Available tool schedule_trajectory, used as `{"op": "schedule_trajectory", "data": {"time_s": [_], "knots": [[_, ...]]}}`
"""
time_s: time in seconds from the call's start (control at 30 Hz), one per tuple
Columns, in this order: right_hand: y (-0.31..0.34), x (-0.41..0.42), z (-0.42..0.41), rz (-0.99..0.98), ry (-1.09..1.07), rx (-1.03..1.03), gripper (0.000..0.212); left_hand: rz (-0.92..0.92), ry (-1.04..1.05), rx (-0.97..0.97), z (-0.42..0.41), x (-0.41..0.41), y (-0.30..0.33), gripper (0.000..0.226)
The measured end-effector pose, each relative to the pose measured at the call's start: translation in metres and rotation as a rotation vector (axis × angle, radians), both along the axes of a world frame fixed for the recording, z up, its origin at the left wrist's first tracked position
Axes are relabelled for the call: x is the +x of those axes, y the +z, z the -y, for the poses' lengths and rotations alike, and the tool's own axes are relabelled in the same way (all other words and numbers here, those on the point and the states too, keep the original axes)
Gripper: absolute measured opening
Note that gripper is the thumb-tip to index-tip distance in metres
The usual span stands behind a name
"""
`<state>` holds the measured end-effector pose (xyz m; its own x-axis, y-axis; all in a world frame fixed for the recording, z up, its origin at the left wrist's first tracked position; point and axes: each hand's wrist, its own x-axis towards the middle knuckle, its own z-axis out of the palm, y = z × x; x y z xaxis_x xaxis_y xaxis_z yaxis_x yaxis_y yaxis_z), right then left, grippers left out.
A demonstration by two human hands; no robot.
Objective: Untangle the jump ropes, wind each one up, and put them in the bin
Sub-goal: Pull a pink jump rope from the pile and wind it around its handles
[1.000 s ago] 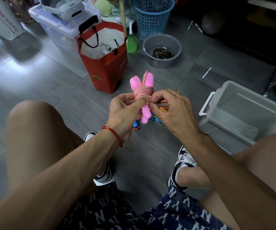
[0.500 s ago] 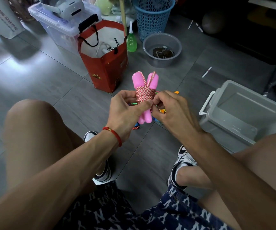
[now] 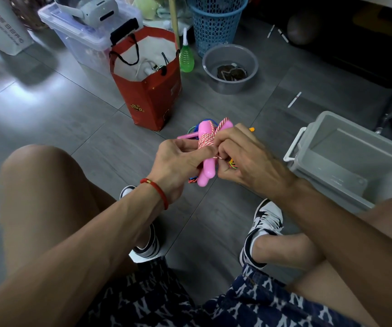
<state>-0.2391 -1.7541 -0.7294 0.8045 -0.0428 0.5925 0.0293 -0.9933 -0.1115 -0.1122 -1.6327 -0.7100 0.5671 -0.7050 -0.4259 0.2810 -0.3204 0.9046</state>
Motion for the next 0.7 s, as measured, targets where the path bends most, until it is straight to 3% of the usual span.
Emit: {"op": "schedule_trajectory", "data": {"time_s": [0.13,0.4,0.5,0.63,0.7], "knots": [[-0.010,0.000,0.004,-0.089,-0.024,0.132,0.008,-0.058,-0.009,0.011,-0.001,-0.004,0.001,0.025],[-0.019,0.002,-0.007,-0.140,-0.213,0.483,0.016,-0.052,0.130,0.016,0.000,-0.007,-0.005,0.009],[-0.018,0.003,-0.009,-0.147,-0.232,0.605,0.015,0.015,0.132,0.009,0.001,-0.007,-0.007,0.014],[-0.015,0.001,-0.011,-0.113,-0.193,0.576,0.008,0.048,0.139,0.007,0.002,-0.007,-0.005,0.031],[-0.012,0.000,-0.011,-0.135,-0.162,0.500,0.008,0.029,0.140,0.003,0.002,-0.006,-0.002,0.018]]}}
